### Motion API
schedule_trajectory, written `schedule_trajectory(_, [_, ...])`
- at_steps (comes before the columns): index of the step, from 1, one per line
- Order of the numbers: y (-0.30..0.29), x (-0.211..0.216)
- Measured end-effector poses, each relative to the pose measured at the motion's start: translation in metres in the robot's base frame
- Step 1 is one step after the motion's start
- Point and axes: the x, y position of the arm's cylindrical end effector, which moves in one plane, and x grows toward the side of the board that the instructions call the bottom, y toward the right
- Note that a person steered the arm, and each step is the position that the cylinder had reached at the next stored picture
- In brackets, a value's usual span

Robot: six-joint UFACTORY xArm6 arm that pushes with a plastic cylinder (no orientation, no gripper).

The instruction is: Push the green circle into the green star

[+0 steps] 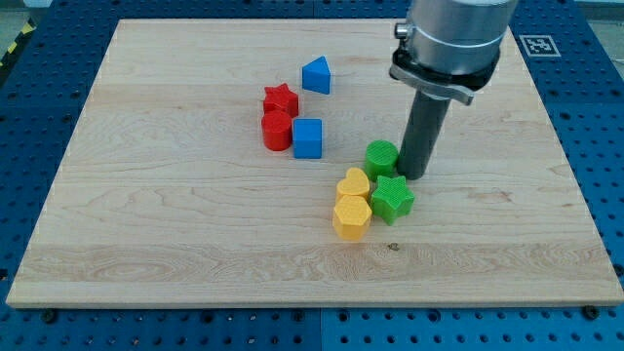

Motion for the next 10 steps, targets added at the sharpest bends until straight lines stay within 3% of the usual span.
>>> schedule_trajectory(1, [0.017,0.002])
schedule_trajectory(2, [0.042,-0.023])
schedule_trajectory(3, [0.018,-0.056])
schedule_trajectory(4, [-0.027,-0.060])
schedule_trajectory(7, [-0.053,-0.013])
schedule_trajectory(8, [-0.100,-0.019])
schedule_trajectory(10, [-0.123,-0.077])
